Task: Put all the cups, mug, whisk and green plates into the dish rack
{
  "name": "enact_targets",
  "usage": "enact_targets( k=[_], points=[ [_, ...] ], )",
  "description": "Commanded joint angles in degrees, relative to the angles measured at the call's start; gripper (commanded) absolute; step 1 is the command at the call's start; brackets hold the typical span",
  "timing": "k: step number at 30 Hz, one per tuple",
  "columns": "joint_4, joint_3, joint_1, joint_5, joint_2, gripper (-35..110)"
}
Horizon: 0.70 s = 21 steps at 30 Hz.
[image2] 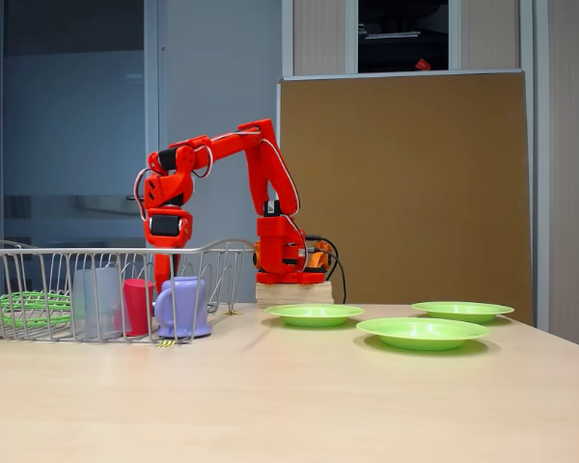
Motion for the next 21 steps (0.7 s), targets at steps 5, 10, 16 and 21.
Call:
enact_targets(
  k=[5, 10, 16, 21],
  points=[
    [4.57, 0.44, -0.35, -0.35, 9.05, 14],
    [10.72, -3.69, -1.76, -0.26, 14.33, 13],
    [16.61, -6.33, -5.71, 3.34, 21.36, 11],
    [20.39, -6.24, -11.16, 10.72, 28.13, 11]
  ],
)
